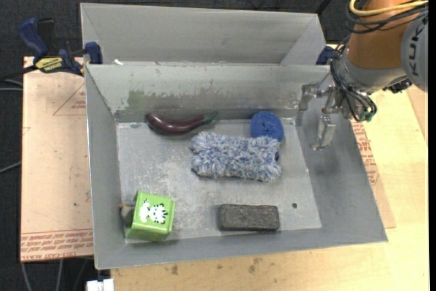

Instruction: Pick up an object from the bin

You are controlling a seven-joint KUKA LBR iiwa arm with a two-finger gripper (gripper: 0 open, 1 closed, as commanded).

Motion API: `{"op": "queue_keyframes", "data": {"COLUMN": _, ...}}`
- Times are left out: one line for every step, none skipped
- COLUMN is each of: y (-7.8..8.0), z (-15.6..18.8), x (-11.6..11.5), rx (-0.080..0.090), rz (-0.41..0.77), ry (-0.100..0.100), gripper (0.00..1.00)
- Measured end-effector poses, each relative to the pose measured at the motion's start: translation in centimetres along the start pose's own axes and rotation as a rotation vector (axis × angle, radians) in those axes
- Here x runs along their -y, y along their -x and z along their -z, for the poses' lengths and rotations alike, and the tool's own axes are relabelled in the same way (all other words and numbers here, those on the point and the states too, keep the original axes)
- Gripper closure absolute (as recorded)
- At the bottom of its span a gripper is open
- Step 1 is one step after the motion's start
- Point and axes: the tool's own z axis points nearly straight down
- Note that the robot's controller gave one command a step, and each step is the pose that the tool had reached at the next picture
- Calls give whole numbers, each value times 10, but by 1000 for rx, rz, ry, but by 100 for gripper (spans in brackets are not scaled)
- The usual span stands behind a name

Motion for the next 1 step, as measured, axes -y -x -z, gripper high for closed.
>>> {"op": "queue_keyframes", "data": {"y": 2, "z": 5, "x": 0, "rx": 8, "rz": 2, "ry": -1, "gripper": 0}}
